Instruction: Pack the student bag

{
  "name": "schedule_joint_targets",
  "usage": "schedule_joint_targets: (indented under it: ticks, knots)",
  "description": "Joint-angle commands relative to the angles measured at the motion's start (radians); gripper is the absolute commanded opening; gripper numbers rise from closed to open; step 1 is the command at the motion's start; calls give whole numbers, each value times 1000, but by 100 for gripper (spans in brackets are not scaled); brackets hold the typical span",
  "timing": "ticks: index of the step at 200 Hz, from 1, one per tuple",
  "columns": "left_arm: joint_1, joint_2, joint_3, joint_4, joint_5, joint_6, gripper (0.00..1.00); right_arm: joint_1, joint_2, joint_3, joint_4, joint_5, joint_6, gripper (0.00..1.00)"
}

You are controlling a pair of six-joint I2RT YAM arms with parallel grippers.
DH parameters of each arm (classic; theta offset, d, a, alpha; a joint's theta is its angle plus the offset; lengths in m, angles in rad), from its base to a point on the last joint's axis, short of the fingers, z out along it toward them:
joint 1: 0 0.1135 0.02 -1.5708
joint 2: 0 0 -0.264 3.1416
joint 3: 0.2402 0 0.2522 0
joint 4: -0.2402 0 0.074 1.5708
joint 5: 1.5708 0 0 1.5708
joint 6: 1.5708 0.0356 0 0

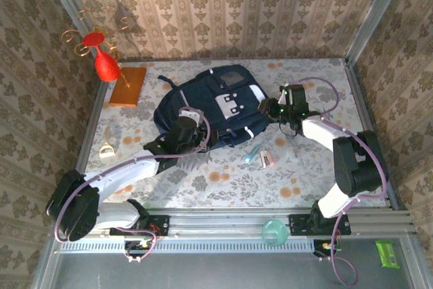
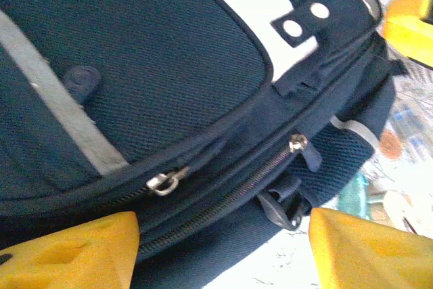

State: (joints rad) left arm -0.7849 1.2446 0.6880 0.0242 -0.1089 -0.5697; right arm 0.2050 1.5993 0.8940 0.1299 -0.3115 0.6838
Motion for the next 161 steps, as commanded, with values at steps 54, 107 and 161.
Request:
schedule_joint_targets:
  ticks: [54,107,161]
  knots:
    - [-10,69,96,-82,-287,131,79,101,-176,-43,-44,184,-141,60]
    - [-22,222,217,-125,-365,181,90,92,-99,2,-54,357,-168,78]
    - [-78,180,187,-113,-497,159,90,77,70,117,-79,257,-187,79]
